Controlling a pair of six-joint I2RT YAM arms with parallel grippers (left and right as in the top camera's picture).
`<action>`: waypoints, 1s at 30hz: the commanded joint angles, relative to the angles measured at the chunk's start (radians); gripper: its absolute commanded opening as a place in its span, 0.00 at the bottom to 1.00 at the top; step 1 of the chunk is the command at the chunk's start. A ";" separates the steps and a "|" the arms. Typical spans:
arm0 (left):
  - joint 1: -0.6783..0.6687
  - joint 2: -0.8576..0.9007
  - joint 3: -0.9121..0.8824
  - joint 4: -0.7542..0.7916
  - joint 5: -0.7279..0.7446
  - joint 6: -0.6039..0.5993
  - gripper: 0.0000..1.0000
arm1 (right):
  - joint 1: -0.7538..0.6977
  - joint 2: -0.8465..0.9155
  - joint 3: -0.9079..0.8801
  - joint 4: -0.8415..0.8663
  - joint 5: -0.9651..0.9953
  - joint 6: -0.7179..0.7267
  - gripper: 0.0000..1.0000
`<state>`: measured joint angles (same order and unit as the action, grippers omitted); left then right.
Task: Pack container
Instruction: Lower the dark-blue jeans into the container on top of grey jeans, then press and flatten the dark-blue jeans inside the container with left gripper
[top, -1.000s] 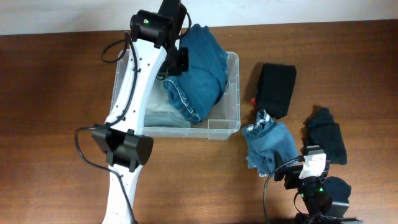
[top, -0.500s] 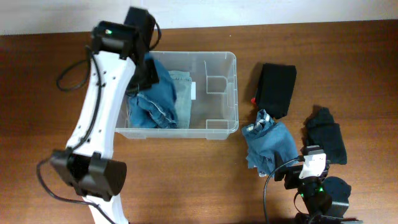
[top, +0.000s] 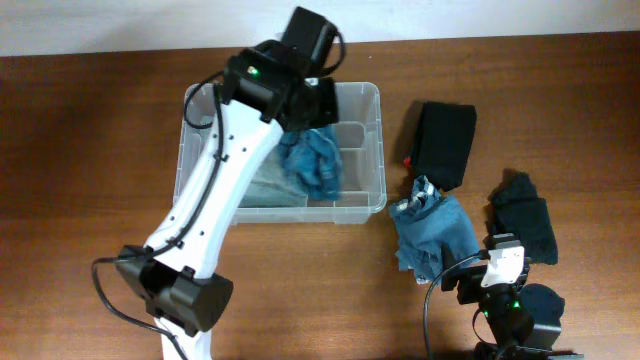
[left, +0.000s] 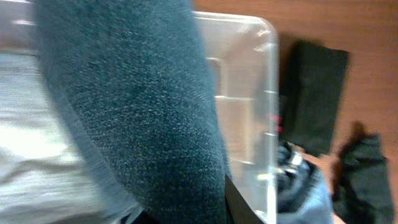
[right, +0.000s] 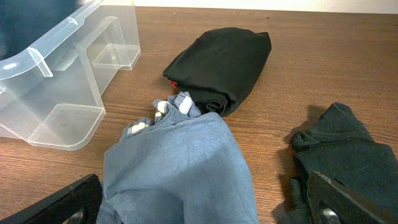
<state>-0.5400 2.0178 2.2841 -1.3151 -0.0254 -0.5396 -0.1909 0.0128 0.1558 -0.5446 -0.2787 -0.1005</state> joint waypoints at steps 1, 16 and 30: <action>-0.007 -0.058 0.037 0.017 0.019 0.017 0.00 | -0.005 -0.006 -0.005 0.000 -0.002 0.008 0.98; 0.203 -0.058 -0.403 -0.107 -0.216 -0.012 0.01 | -0.005 -0.006 -0.005 0.000 -0.002 0.008 0.98; 0.335 -0.120 -0.295 -0.333 -0.505 -0.032 0.51 | -0.005 -0.006 -0.005 0.000 -0.002 0.008 0.98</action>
<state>-0.2245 1.9667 1.8938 -1.6173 -0.3798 -0.5694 -0.1909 0.0128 0.1558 -0.5446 -0.2783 -0.1009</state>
